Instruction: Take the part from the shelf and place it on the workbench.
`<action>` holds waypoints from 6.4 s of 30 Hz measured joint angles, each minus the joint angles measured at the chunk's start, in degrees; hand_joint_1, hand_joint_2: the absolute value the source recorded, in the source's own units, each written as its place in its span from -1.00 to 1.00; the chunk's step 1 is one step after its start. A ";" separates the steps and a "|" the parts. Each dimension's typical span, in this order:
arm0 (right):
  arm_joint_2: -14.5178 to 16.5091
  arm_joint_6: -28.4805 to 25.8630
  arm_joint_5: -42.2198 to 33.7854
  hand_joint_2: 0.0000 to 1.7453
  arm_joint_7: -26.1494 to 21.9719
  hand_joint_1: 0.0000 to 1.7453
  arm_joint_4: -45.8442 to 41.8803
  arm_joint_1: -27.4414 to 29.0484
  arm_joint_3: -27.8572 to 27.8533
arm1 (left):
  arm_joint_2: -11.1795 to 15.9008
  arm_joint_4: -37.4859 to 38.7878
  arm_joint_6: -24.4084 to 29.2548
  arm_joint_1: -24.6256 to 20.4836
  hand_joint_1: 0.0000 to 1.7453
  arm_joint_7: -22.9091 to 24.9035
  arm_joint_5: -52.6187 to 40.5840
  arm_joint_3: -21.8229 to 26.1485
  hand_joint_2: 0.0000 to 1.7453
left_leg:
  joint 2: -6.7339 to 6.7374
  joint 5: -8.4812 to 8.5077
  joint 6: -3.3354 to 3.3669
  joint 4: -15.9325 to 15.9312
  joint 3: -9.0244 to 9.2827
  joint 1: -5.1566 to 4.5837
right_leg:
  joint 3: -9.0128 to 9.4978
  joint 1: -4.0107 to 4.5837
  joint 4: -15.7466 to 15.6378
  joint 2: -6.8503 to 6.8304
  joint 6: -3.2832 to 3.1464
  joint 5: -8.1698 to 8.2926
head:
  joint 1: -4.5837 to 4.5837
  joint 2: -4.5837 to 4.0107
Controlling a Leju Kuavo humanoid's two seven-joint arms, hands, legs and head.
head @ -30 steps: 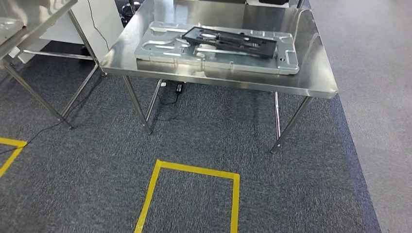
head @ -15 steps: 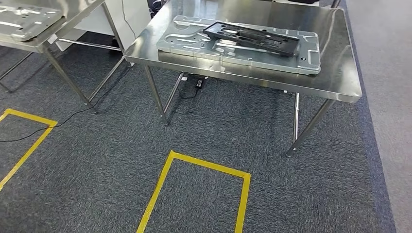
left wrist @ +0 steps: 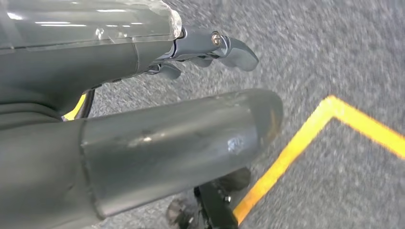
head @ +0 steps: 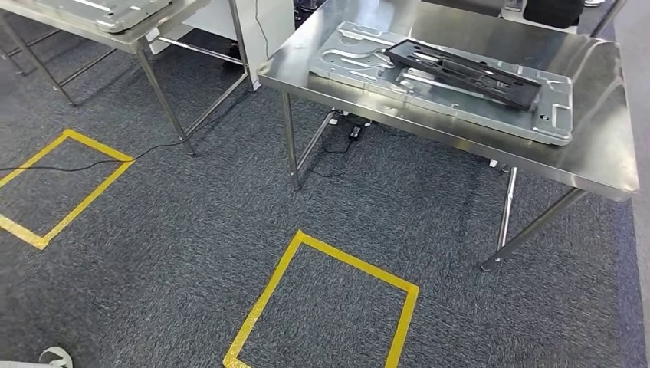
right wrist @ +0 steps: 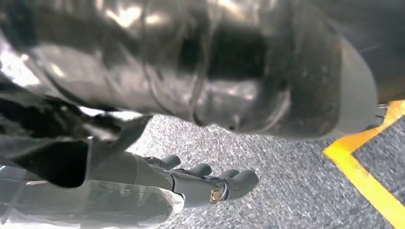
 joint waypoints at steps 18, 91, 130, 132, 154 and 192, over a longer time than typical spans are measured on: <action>-0.66 -0.03 1.33 -1.00 -0.37 -1.00 3.27 -1.21 -1.15 | 0.80 1.37 -0.10 0.02 -1.00 0.16 0.10 0.27 -1.00 | -0.02 -6.18 -4.26 16.48 -8.53 0.95 | 4.24 -0.44 -12.77 -2.88 -1.84 8.36 | -0.07 0.00; -0.28 5.46 -8.40 -1.00 4.52 -1.00 -3.77 3.51 2.01 | 2.04 6.85 5.38 -0.53 -1.00 1.13 -0.21 0.23 -1.00 | -0.62 -0.22 -1.00 1.71 -1.05 0.45 | 0.45 -0.06 -1.09 -0.46 -0.05 0.45 | -0.09 0.00; -0.27 6.44 -6.72 -1.00 3.74 -1.00 -7.35 5.37 4.06 | 1.55 7.67 6.47 -0.44 -1.00 0.48 -0.30 -1.47 -1.00 | -6.49 -0.47 -2.06 2.12 -0.81 0.51 | 2.97 0.06 -11.72 4.52 -0.93 9.20 | -0.10 0.00; -0.26 6.46 -6.02 -1.00 3.42 -1.00 -7.32 4.90 3.71 | 1.60 7.76 6.62 -0.35 -1.00 0.48 -0.31 -1.69 -1.00 | -7.50 -0.43 -2.86 1.96 -1.13 0.60 | 3.05 0.12 -11.98 3.60 -1.30 9.22 | -0.11 0.00; -0.10 7.10 -4.05 -1.00 2.33 -1.00 -6.06 3.14 0.89 | 2.23 8.32 7.07 -0.75 -1.00 0.25 -0.17 -2.15 -1.00 | -1.26 -0.05 -0.96 2.07 -1.26 0.41 | -1.89 -0.21 2.74 0.04 0.41 -0.31 | -0.14 0.00; -8.61 -8.42 6.76 -1.00 -6.68 -1.00 20.39 -6.85 -0.13 | 6.26 9.31 7.50 -1.96 -1.00 -3.16 -8.25 -9.83 -1.00 | -6.52 0.50 -2.15 2.47 -1.93 0.84 | 2.22 0.07 -11.60 5.38 -1.69 10.28 | -0.18 0.00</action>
